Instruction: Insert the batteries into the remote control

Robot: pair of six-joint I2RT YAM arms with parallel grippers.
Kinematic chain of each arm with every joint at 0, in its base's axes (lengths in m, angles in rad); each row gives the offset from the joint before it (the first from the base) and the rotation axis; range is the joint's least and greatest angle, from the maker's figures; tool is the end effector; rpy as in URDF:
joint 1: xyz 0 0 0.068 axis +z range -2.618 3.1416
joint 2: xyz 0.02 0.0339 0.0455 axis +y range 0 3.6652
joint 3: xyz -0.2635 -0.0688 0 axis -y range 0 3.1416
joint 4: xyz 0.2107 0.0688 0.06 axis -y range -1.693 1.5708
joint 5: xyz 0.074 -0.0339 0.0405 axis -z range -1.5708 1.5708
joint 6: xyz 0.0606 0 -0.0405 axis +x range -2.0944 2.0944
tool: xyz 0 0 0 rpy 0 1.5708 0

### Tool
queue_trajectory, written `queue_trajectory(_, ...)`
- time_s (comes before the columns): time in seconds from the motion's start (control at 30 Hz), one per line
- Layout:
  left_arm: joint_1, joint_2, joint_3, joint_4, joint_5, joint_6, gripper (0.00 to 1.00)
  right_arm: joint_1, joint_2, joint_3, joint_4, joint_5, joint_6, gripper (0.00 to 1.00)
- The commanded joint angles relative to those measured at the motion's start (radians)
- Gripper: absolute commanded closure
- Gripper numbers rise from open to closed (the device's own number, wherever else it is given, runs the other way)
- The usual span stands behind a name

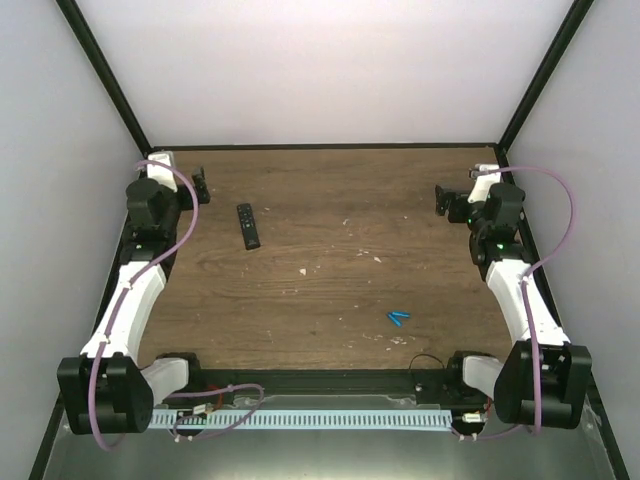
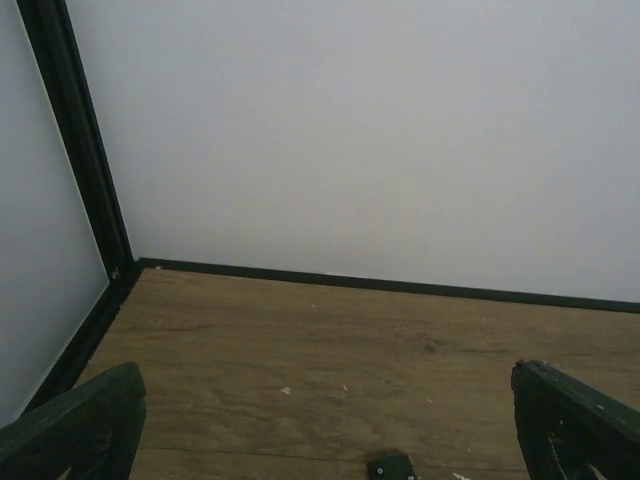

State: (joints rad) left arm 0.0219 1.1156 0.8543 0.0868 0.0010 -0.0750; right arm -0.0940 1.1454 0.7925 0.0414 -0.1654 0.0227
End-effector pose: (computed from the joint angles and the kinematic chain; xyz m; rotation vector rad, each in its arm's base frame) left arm 0.2557 0.0055 0.3303 -0.0838 1.7435 -0.0398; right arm 0.2568 -0.0142 0.2960 -0.0037 1.8793 0.1067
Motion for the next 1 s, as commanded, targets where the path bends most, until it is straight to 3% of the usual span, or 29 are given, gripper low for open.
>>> queue_trajectory(0.0, -0.01, 0.014, 0.011, -0.019, 0.014, -0.035, 0.0, 0.0, -0.027, 0.036, -0.069, 0.036, -0.016, 0.0)
queue_trajectory(0.2, -0.017, 0.053, 0.067, -0.023, -0.139, -0.081, 0.0, 0.0, -0.051, 0.026, -0.073, 0.027, -0.033, 0.0)
queue_trajectory(0.33, -0.011, 0.107, 0.146, -0.08, -0.235, 0.004, 0.0, 0.0, -0.049, 0.03, -0.068, 0.028, -0.05, 0.0)
queue_trajectory(0.47, 0.004, 0.133, 0.161, -0.105, -0.149, 0.13, 0.0, -0.001, -0.043, 0.036, -0.065, 0.019, -0.061, 0.0)
queue_trajectory(0.57, 0.009, 0.161, 0.164, -0.118, -0.139, 0.089, 0.0, 0.0, -0.029, 0.054, -0.08, 0.014, -0.066, 0.0)
queue_trajectory(0.77, 0.012, 0.255, 0.248, -0.154, 0.035, 0.068, 0.01, -0.001, -0.01, 0.1, -0.134, 0.038, -0.084, 0.0)
queue_trajectory(0.97, -0.013, 0.447, 0.484, -0.438, 0.022, 0.076, 0.03, 0.0, 0.021, 0.149, -0.236, 0.117, -0.042, 0.0)
